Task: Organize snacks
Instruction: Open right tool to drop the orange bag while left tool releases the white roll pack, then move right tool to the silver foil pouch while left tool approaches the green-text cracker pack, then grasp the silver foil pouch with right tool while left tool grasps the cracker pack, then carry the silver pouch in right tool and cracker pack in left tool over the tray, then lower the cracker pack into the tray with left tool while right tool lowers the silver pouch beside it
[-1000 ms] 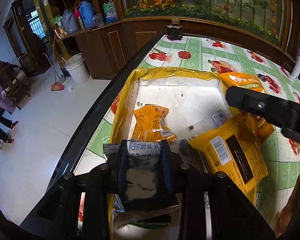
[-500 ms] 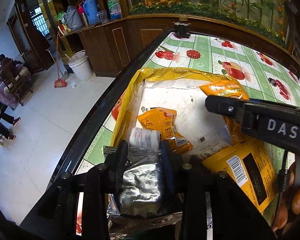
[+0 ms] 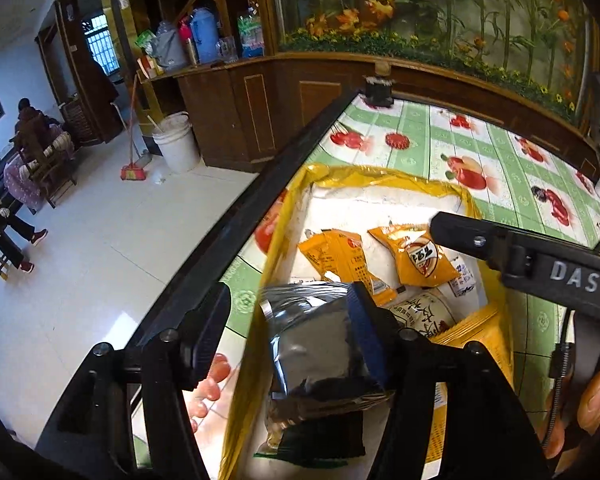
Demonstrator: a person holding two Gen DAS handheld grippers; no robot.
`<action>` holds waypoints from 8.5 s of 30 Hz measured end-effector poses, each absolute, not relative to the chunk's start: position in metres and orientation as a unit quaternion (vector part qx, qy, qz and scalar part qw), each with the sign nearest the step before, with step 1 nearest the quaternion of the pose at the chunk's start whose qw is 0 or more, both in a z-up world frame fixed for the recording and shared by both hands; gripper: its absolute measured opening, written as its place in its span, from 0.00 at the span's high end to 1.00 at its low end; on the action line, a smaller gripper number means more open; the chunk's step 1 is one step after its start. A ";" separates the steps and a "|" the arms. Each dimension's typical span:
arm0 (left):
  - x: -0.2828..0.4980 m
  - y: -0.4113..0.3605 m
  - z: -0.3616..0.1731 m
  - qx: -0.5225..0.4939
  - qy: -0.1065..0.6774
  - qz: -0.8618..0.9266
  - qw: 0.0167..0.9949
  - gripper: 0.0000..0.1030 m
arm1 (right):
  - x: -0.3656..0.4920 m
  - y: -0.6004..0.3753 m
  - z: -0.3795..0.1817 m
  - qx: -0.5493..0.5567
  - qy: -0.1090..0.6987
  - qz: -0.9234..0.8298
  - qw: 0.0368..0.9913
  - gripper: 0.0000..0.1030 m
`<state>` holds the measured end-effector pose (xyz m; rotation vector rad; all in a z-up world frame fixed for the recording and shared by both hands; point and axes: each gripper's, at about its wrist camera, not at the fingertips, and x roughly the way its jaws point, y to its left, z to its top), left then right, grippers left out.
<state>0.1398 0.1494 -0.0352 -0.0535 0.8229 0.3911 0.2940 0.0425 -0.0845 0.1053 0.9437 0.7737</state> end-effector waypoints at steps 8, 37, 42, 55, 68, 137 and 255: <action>0.117 0.132 -0.010 -0.026 0.362 0.175 0.915 0.32 | 0.249 -0.009 -0.048 0.073 0.392 0.352 0.847 0.32; 0.141 -0.050 -0.020 -0.018 0.440 -0.052 0.896 0.29 | 0.138 -0.297 -0.085 0.133 0.394 0.113 0.902 0.22; 0.169 -0.091 -0.042 -0.025 0.478 -0.076 0.875 0.28 | 0.137 -0.329 -0.093 0.131 0.398 0.055 0.906 0.22; 0.231 -0.152 -0.078 -0.074 0.524 -0.048 0.847 0.28 | 0.169 -0.391 -0.117 0.149 0.430 -0.048 0.889 0.20; 0.249 -0.163 -0.097 -0.077 0.499 -0.041 0.862 0.14 | 0.202 -0.375 -0.126 0.086 0.452 -0.073 0.885 0.17; 0.074 0.058 -0.007 0.021 0.346 0.073 0.935 0.57 | 0.128 -0.143 -0.050 0.078 0.392 0.258 0.879 0.42; 0.142 0.138 -0.050 -0.029 0.428 0.108 0.897 0.57 | 0.285 0.040 -0.086 0.050 0.436 0.331 0.835 0.41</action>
